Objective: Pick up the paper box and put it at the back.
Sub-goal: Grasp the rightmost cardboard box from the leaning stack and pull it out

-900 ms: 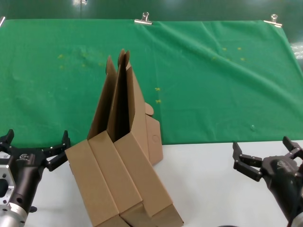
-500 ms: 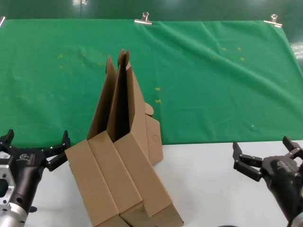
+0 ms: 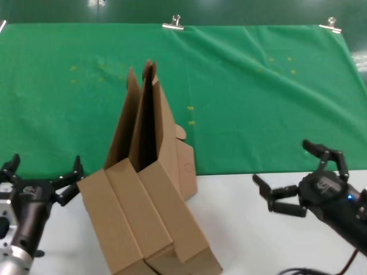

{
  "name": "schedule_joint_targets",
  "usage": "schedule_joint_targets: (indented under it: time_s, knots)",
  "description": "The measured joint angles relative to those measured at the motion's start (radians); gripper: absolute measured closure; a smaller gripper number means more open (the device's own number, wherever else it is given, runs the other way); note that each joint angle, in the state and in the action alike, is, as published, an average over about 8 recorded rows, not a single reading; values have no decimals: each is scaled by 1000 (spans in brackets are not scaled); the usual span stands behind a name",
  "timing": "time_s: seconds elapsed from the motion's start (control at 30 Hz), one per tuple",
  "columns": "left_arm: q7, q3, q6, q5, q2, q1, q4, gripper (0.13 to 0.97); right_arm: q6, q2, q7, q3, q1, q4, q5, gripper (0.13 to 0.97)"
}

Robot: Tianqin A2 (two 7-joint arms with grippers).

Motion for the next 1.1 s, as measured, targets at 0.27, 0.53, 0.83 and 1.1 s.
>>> schedule_joint_targets:
  time_s: [0.27, 0.53, 0.83, 1.1]
  knots:
    - [0, 0, 0, 0, 0, 0, 0, 283, -351, 289, -163, -305, 206, -230, 242, 129]
    - [0, 0, 0, 0, 0, 0, 0, 425, -713, 340, -234, -619, 493, -553, 291, 137]
    - [0, 0, 0, 0, 0, 0, 0, 609, -1012, 158, -288, -667, 705, -888, 114, 186]
    - [0, 0, 0, 0, 0, 0, 0, 738, -1074, -14, -400, -699, 842, -1154, 18, 227]
